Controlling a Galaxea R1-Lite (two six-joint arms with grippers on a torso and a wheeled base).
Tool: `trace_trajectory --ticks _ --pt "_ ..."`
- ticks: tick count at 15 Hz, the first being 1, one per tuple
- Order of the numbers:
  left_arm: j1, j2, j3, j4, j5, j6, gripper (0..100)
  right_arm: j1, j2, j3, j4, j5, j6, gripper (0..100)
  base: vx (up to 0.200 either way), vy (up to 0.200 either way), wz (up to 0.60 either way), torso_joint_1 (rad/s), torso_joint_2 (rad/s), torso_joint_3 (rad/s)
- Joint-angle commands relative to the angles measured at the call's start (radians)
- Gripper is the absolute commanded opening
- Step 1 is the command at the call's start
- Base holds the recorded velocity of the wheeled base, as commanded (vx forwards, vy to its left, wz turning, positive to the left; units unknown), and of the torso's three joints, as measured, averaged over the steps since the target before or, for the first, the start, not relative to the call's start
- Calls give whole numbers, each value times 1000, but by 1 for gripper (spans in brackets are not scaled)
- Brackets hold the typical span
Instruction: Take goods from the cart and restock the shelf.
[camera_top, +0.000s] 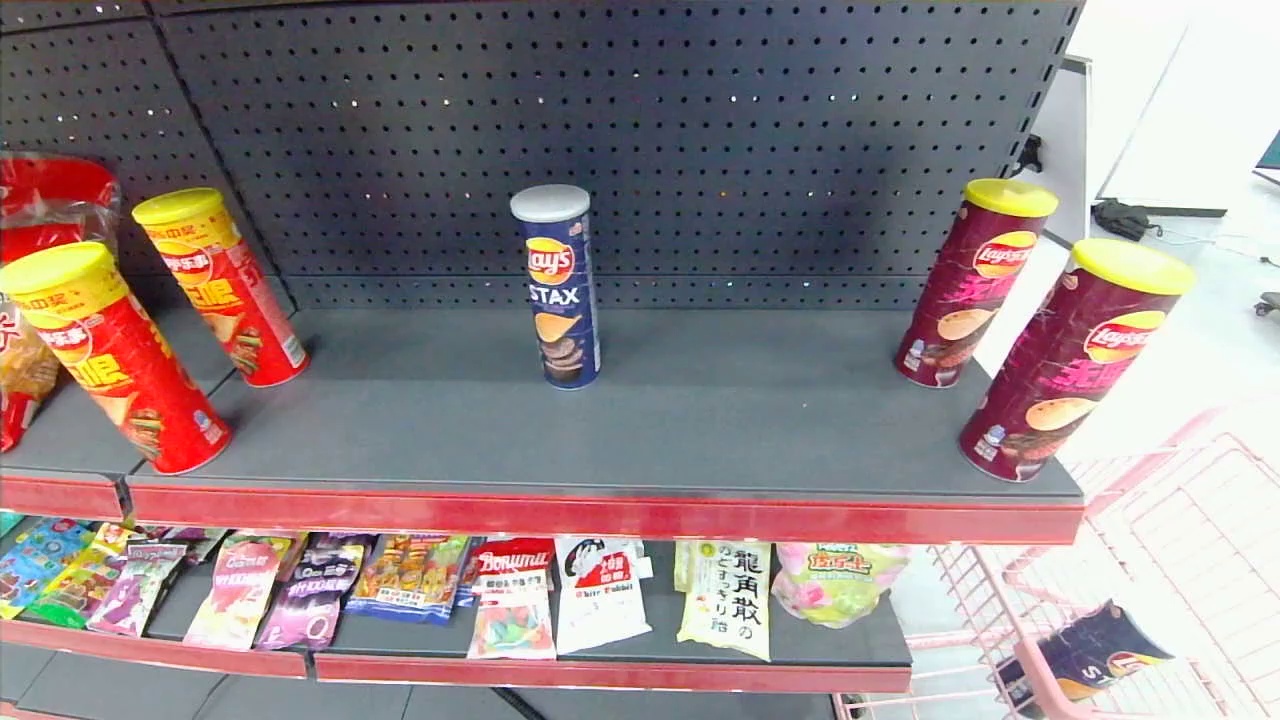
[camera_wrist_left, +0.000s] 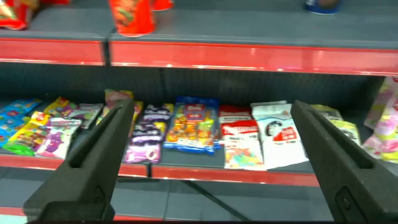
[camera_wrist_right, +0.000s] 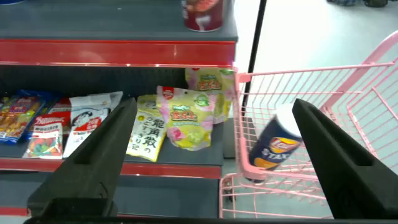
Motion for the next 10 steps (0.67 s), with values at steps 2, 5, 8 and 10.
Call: trace_trajectory --ticks 2,5,8,10 --pt "0 0 0 0 1 0 100 0 0 0 -1 0 1 100 0 0 0 0 0 0" --pt "0 0 0 0 1 0 100 0 0 0 -1 0 4 100 0 0 -200 1 -1 2" --pt "0 0 0 0 1 0 100 0 0 0 -1 -1 5 100 0 0 -600 -1 2 1" --pt "0 0 0 0 1 0 100 0 0 0 -1 -1 5 100 0 0 -600 14 2 0"
